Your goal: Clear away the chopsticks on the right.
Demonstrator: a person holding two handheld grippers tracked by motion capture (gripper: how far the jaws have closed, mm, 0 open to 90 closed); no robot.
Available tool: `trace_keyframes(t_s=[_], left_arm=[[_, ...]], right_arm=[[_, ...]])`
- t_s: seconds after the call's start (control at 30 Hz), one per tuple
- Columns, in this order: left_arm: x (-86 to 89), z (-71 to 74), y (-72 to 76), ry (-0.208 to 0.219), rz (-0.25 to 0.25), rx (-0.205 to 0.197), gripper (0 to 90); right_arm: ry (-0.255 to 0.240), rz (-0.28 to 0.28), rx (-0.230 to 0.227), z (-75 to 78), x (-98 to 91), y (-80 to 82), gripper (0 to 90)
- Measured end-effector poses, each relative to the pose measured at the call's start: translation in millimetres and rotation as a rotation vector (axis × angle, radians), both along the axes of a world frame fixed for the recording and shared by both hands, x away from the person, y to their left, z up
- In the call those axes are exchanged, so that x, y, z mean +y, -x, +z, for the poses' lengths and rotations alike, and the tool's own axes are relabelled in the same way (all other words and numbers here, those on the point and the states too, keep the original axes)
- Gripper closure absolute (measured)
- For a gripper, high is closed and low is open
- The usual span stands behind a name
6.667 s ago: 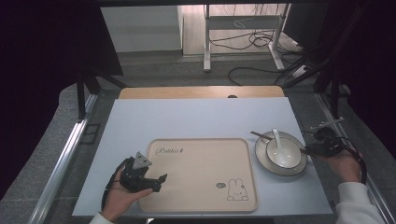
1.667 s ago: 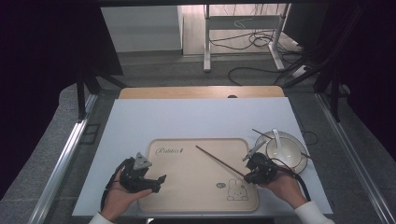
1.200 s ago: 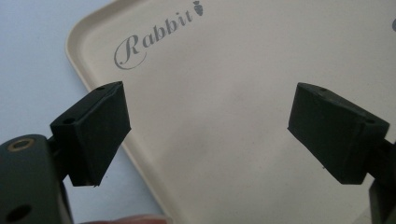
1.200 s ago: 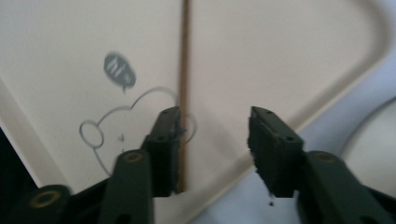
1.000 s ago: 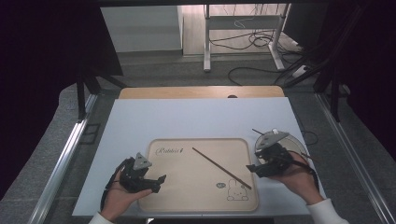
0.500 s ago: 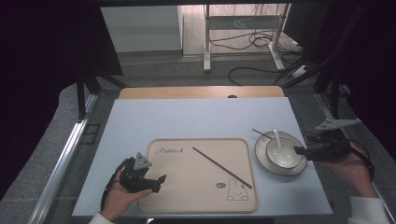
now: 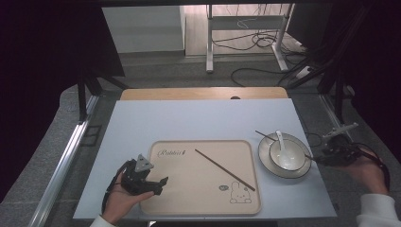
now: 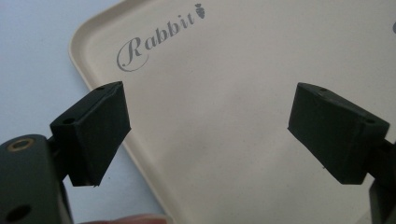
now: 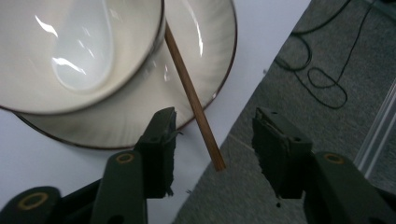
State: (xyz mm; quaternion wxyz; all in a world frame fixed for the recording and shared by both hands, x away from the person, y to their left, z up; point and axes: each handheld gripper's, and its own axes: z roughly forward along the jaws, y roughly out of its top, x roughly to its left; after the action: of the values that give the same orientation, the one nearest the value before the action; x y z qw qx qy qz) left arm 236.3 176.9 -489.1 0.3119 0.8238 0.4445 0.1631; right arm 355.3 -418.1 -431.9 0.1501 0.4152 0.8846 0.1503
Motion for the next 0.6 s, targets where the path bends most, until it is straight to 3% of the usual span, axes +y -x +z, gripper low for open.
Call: trace_keyframes(t_s=[0.3, 0.6], left_arm=[[0.4, -0.5, 1.0, -0.003, 0.0, 0.003, 12.9], [0.7, -0.6, 1.5, -0.004, -0.001, 0.005, 12.9]], right_arm=[[0.047, 0.037, 0.077, -16.4, 0.4, -8.5, 65.2], [0.076, 0.067, 0.114, -27.4, 3.0, -14.1, 77.4]])
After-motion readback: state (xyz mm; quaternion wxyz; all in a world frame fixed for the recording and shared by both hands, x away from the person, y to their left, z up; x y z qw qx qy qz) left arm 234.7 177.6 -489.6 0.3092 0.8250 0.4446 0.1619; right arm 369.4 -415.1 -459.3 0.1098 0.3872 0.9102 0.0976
